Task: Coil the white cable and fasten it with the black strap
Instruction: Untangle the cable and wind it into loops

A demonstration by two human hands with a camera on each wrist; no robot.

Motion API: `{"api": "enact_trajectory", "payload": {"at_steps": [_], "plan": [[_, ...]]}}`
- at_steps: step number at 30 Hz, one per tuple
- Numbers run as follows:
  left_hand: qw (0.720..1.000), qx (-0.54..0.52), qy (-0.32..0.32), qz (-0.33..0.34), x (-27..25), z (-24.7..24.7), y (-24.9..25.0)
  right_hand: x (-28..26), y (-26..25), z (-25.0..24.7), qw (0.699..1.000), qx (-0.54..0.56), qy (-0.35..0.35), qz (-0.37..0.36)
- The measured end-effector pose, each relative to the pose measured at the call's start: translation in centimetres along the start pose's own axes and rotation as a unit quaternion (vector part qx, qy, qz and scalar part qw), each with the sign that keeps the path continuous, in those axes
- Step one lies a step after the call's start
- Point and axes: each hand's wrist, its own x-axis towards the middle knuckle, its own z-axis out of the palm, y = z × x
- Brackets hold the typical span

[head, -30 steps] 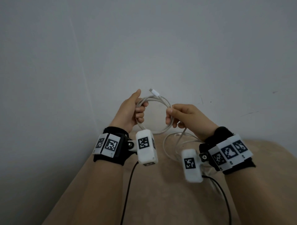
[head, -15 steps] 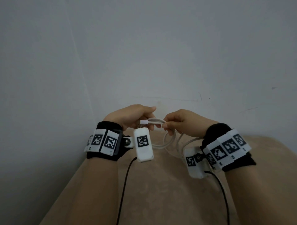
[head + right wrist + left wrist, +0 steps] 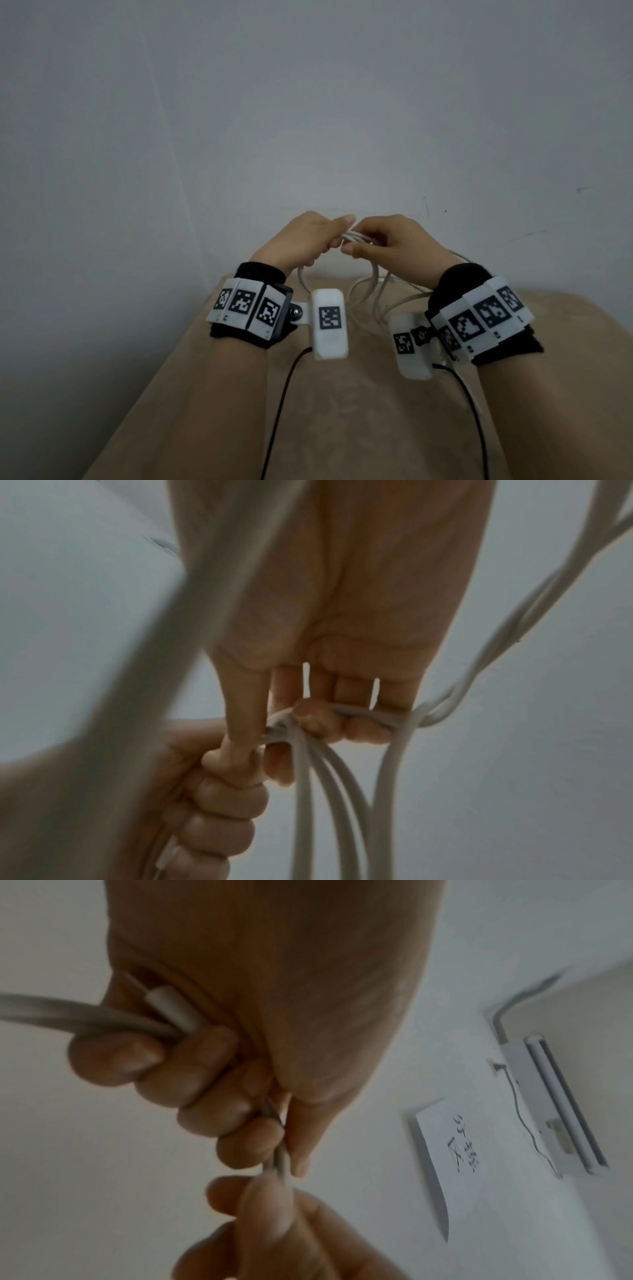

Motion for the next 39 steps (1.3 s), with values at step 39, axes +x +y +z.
{"api": "enact_trajectory", "payload": {"at_steps": [39], "plan": [[0.93,-0.313,0.181,-0.065,-0.5,-3.2,-0.1,0.9,1.0,1.7,0.973,0.135,0.177,0.053]]}}
